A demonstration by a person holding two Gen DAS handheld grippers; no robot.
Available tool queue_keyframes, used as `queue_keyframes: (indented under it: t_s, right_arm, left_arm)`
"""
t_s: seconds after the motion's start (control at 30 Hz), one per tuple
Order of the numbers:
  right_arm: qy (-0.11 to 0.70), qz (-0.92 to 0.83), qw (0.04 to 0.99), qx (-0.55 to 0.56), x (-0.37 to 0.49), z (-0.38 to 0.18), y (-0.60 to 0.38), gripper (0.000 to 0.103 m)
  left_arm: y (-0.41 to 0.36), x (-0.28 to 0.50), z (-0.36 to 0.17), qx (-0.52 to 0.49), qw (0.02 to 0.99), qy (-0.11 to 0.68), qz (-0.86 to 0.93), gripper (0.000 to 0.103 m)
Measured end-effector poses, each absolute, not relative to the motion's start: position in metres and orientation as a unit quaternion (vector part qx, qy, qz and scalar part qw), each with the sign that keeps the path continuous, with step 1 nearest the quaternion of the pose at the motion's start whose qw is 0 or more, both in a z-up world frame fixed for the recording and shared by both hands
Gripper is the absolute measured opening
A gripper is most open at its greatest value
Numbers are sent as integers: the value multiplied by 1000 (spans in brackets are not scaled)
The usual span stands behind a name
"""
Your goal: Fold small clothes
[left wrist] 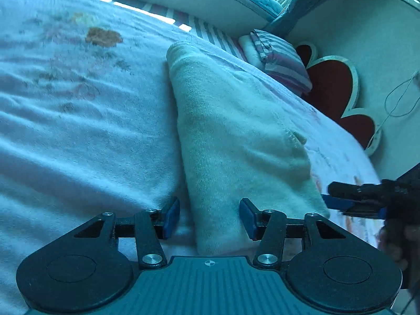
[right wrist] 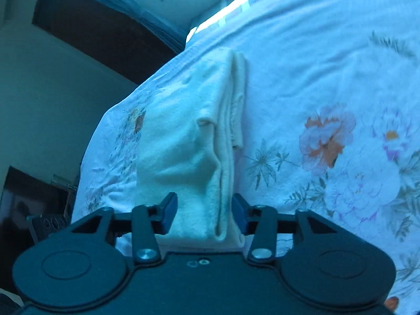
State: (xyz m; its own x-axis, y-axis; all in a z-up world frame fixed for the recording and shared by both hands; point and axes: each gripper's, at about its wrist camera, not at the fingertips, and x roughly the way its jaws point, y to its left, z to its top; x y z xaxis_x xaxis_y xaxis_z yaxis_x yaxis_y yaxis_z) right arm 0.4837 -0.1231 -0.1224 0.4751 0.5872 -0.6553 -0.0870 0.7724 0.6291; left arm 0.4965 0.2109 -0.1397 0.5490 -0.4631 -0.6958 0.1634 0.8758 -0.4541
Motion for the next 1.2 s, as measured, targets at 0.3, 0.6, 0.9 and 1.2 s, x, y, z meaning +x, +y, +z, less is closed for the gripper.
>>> queue_keyframes:
  t_s: [0.3, 0.6, 0.9, 1.2]
  right_arm:
    - [394, 125, 903, 113, 434, -86, -106, 92]
    - [361, 109, 923, 75, 379, -64, -94, 95]
    - [315, 74, 946, 36, 279, -24, -87, 103]
    - [283, 78, 956, 24, 187, 6, -78, 103]
  left_arm:
    - [184, 448, -98, -79, 919, 374, -96, 103]
    - [179, 374, -56, -70, 939, 328, -83, 103]
    - [164, 274, -19, -57, 949, 292, -101, 103]
    - [176, 173, 18, -45, 962, 251, -94, 103]
